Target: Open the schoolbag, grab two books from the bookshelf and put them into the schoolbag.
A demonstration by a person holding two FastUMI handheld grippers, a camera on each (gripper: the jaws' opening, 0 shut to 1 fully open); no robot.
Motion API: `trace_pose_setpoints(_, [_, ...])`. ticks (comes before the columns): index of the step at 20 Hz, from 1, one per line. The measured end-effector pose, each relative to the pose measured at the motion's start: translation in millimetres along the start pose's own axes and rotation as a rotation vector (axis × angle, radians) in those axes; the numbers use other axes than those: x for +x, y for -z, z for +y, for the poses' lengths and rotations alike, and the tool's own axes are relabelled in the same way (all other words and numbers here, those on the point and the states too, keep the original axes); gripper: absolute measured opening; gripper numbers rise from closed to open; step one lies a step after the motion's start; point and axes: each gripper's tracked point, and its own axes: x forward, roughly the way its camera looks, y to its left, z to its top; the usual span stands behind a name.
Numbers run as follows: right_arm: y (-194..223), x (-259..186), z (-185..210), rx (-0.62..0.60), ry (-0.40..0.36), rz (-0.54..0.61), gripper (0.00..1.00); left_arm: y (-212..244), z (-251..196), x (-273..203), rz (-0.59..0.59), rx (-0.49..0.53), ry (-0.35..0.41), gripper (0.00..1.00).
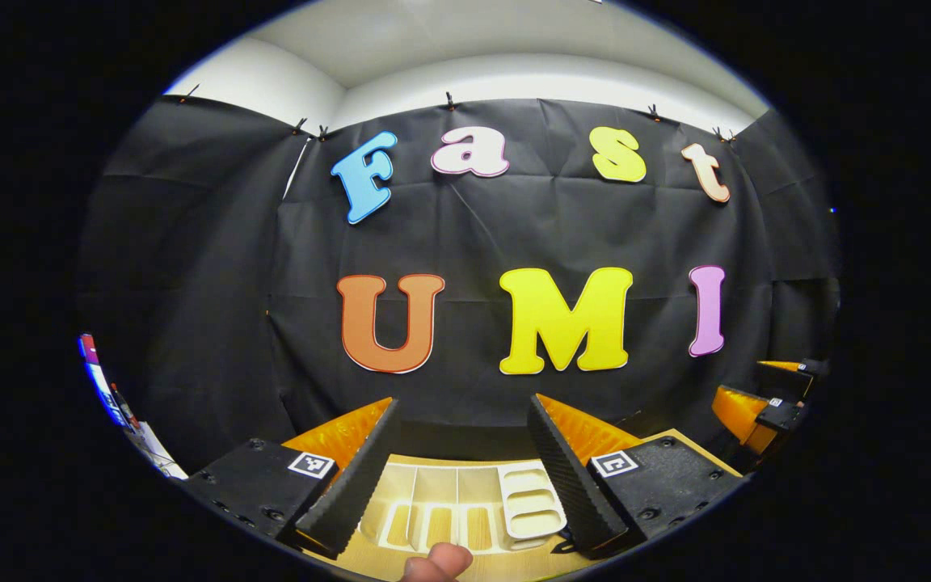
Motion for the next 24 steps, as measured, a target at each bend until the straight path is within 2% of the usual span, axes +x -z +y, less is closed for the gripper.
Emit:
trace_pose_setpoints(1, [-7.7,-2.7,0.1,0.01,0.001,-0.023,0.98,1.5,-4.1,-2.3,0.0,-0.004,0.007,0.96])
trace_pose_setpoints(2, [-14.1,-5.8,0.1,0.017,0.006,-0.041,0.98,2.3,-7.6,-3.9,0.0,-0.004,0.011,0.99])
trace_pose_setpoints(4, [-21.3,-12.6,0.3,0.017,0.016,-0.065,0.97,5.0,-11.2,-6.8,-0.001,0.002,0.013,0.99])
trace_pose_setpoints(5, [-20.4,-14.9,0.5,0.019,0.021,-0.066,0.98,7.2,-13.3,-8.8,0.004,0.0,0.014,0.96])
trace_pose_setpoints(6, [-18.7,-17.7,3.3,0.029,0.019,-0.064,0.98,9.6,-16.5,-11.6,0.01,-0.007,0.017,0.99])
trace_pose_setpoints(13, [-15.4,-18.6,5.2,0.023,0.015,-0.062,0.98,16.1,-18.7,-11.8,0.026,-0.014,0.013,0.99])
trace_pose_setpoints(20, [-9.3,-16.6,0.5,-0.001,0.053,-0.037,0.98,14.4,-19.1,-9.5,0.019,0.007,0.007,0.99])
trace_pose_setpoints(21, [-8.1,-16.1,0.1,0.003,0.052,-0.029,0.98,13.0,-19.8,-10.1,0.013,0.009,0.009,0.96])
trace_pose_setpoints(24, [-7.8,-15.7,-2.0,0.006,0.053,-0.024,0.98,11.7,-20.9,-10.1,0.01,0.012,0.016,0.99])
